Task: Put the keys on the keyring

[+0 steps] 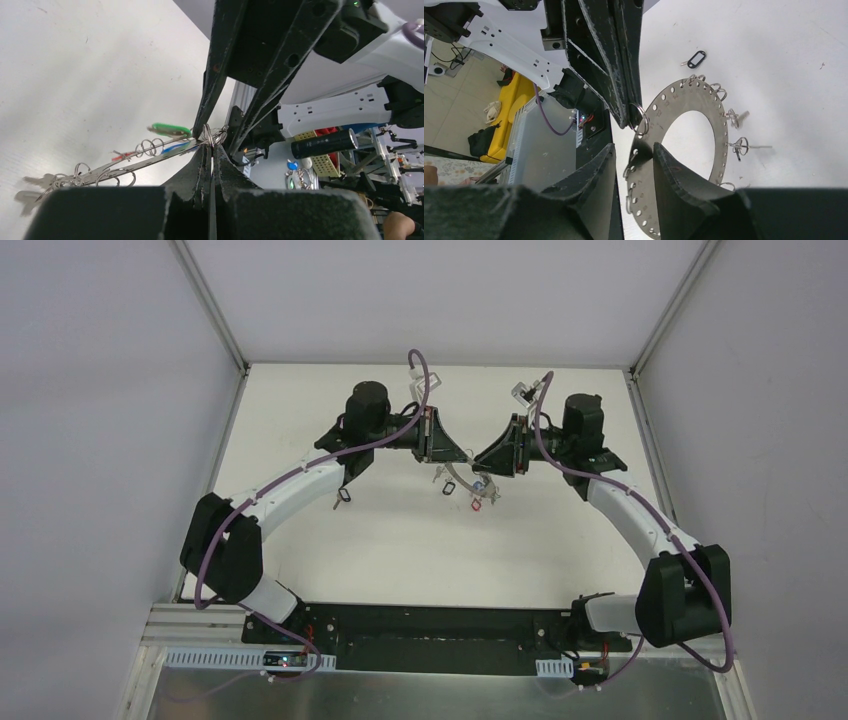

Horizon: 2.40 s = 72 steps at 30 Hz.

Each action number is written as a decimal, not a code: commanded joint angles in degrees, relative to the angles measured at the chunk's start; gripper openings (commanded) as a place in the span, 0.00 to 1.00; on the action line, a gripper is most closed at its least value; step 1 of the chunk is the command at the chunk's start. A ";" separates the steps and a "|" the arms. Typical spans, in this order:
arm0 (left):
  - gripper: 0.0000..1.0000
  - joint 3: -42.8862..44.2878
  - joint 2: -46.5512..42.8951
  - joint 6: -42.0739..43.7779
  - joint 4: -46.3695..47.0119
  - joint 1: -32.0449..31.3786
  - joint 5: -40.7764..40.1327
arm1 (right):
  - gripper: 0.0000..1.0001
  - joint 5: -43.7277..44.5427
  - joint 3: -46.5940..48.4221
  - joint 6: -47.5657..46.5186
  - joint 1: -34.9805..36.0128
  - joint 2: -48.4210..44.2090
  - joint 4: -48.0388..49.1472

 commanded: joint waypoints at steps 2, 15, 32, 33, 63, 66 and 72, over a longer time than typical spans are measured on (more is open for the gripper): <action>0.00 0.26 -0.64 -5.88 10.45 0.34 1.71 | 0.34 -2.20 -1.01 5.13 -0.08 0.25 9.29; 0.00 0.06 -1.04 -0.11 7.44 0.34 2.30 | 0.37 -4.14 0.43 7.15 -1.96 -0.85 9.80; 0.00 0.05 -1.26 1.41 7.95 0.12 4.63 | 0.29 -4.75 -1.17 13.81 -1.55 0.96 18.10; 0.00 0.09 -1.18 1.25 8.14 0.08 4.72 | 0.29 -4.64 -1.34 13.59 -1.08 1.10 18.11; 0.33 5.28 -4.31 26.79 -14.03 0.16 3.84 | 0.00 15.13 17.89 -34.10 9.33 0.70 -36.94; 0.38 6.14 -4.97 31.90 -16.63 0.16 3.54 | 0.00 18.36 19.19 -35.84 11.34 0.77 -38.92; 0.39 5.59 -5.45 33.90 -18.04 0.09 3.97 | 0.00 19.94 20.01 -36.36 12.59 1.14 -40.16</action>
